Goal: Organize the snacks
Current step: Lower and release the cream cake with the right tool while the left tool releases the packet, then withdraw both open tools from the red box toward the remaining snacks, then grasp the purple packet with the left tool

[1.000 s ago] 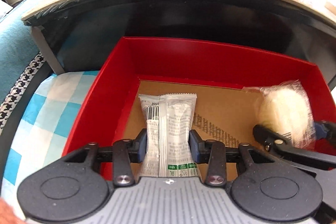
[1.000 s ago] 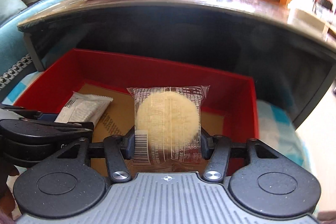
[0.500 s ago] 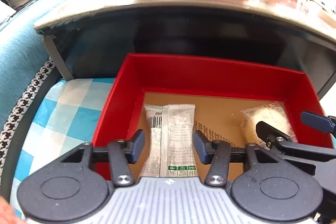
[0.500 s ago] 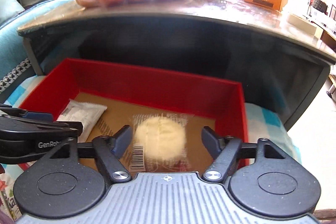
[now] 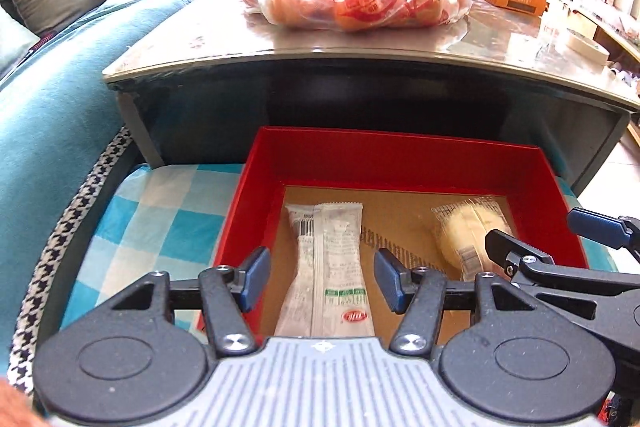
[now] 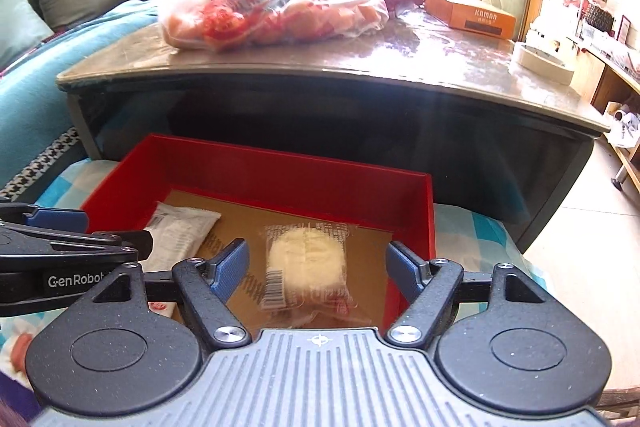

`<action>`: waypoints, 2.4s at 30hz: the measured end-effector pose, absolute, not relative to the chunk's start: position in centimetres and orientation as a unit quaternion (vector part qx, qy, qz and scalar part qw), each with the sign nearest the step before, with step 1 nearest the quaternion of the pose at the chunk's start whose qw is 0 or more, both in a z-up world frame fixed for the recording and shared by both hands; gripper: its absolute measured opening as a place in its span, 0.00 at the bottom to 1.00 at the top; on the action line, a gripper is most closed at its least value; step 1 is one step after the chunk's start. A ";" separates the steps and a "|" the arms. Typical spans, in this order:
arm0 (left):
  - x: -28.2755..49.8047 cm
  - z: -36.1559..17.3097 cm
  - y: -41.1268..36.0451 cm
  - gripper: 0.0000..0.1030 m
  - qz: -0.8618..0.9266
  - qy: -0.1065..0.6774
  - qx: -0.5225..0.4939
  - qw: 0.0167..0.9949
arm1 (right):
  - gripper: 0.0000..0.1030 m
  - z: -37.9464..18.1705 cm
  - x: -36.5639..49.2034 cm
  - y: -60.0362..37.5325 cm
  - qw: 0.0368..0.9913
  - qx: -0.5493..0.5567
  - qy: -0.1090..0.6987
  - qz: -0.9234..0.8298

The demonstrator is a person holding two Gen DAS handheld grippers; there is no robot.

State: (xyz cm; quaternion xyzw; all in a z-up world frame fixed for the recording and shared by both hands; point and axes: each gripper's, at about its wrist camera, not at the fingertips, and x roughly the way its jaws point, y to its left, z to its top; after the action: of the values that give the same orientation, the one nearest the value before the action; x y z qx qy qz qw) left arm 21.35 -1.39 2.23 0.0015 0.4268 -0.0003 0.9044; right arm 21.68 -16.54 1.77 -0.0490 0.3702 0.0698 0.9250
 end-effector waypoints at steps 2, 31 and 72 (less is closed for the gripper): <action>20.7 2.6 -1.0 0.85 0.000 0.425 -0.002 0.905 | 0.78 2.3 20.9 -16.3 0.925 -0.049 0.369 0.074; 9.4 -0.6 6.5 0.85 0.016 0.512 -0.050 0.857 | 0.78 0.5 11.3 -10.2 0.868 -0.075 0.455 0.182; 8.3 -5.5 3.7 1.00 -0.064 0.570 0.055 0.817 | 0.80 -1.0 10.4 -12.0 0.847 -0.060 0.502 0.166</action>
State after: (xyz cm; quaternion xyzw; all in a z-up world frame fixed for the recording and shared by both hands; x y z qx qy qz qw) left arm 8.34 3.70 -5.53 0.0546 0.5705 -0.0640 0.8170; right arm 10.37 -12.04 -0.96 -0.0598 0.5022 0.1656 0.8466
